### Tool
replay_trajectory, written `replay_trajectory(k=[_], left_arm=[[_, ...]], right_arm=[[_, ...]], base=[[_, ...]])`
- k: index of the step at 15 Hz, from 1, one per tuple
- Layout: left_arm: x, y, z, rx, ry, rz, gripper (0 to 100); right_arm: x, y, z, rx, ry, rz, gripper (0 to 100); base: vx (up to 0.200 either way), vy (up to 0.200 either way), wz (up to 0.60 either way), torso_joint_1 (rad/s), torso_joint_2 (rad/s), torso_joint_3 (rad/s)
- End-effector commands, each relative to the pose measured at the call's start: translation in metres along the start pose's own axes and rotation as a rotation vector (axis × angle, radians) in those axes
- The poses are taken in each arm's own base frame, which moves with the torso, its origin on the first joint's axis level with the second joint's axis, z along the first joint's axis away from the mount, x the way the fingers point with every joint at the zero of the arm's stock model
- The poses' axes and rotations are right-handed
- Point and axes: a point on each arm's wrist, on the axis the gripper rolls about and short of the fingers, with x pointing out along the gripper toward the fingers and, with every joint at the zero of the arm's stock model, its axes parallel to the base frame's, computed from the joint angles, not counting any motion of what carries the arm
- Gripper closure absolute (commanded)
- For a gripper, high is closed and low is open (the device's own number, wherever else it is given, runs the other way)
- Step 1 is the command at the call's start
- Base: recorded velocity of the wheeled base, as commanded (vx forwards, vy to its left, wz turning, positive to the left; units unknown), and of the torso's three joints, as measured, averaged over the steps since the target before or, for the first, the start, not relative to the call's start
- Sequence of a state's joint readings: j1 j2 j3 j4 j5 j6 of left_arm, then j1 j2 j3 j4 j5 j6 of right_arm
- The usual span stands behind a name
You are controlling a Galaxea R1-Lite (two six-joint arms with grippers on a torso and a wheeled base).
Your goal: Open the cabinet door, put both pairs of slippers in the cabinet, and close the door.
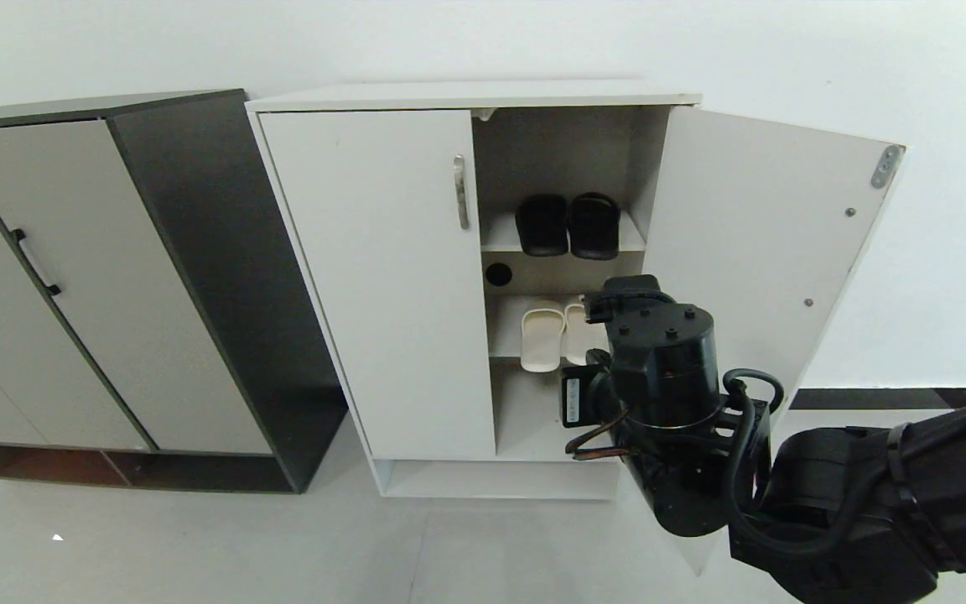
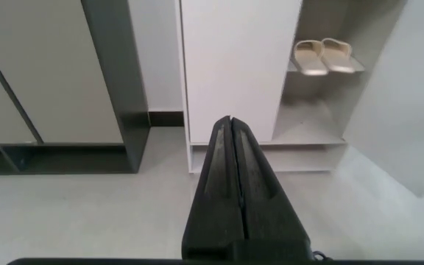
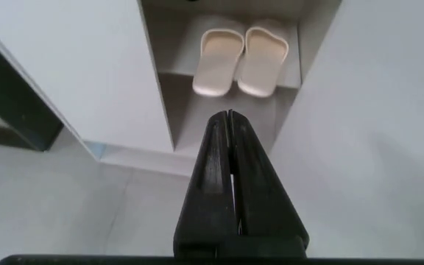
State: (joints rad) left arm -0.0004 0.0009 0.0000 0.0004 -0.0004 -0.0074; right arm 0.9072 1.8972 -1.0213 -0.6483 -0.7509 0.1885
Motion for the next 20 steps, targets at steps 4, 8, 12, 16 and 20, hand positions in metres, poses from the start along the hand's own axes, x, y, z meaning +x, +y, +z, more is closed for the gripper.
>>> replay_trajectory(k=[4,8,12,16,20], left_arm=[[0.0001,0.0,0.0001,0.0,0.0,0.001,100],[0.0001,0.0,0.0001,0.0,0.0,0.001,100],[0.0001,0.0,0.0001,0.001,0.0,0.001,100],[0.0001,0.0,0.0001,0.001,0.0,0.001,100],[0.0001,0.0,0.0001,0.001,0.0,0.001,100]], right_arm=[[0.003,0.0006,-0.0056,-0.012,0.011,-0.005,100],[0.0057,0.0004,-0.0084,-0.017,0.017,-0.011,100],[0.0064,0.0002,-0.0084,-0.016,0.017,-0.012,100],[0.0063,0.0001,-0.009,-0.02,0.019,-0.013,100],[0.0063,0.0001,-0.009,-0.02,0.019,-0.013,100]], base=[[0.0,0.0,0.0,0.0,0.0,0.0],[0.0,0.0,0.0,0.0,0.0,0.0],[0.0,0.0,0.0,0.0,0.0,0.0],[0.0,0.0,0.0,0.0,0.0,0.0],[0.0,0.0,0.0,0.001,-0.04,-0.049]])
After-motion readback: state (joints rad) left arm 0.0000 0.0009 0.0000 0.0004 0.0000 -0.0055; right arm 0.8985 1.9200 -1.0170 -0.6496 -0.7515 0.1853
